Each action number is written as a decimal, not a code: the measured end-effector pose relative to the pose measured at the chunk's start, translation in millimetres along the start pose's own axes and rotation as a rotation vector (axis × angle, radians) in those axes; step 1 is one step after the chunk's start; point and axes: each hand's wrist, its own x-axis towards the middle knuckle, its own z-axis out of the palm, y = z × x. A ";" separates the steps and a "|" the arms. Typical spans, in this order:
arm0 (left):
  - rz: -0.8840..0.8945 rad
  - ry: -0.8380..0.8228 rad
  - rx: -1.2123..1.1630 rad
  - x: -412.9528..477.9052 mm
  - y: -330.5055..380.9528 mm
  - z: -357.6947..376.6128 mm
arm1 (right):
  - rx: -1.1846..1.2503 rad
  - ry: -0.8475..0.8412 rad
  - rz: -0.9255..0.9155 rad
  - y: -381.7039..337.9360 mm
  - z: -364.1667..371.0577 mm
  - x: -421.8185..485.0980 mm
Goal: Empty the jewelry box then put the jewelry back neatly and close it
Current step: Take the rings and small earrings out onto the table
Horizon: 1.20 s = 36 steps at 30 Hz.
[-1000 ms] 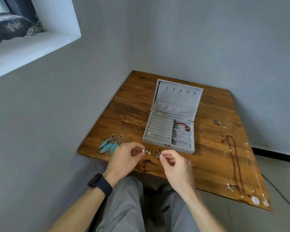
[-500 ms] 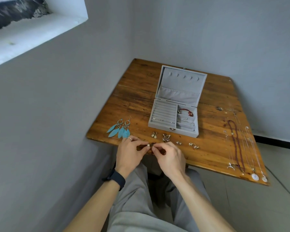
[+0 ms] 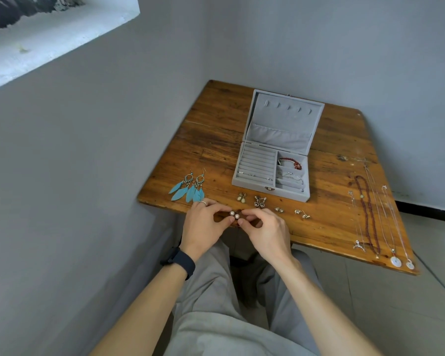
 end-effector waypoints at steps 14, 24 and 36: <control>0.045 -0.092 0.101 -1.9 5.5 -10.6 | 0.029 -0.046 -0.009 0.6 -4.1 -3.2; 0.203 -0.059 0.314 42.5 31.4 -50.9 | 0.011 -0.060 -0.077 -4.8 -41.9 22.6; 0.269 -0.335 0.692 116.6 40.1 -20.4 | -0.380 -0.121 -0.114 -21.7 -31.7 122.2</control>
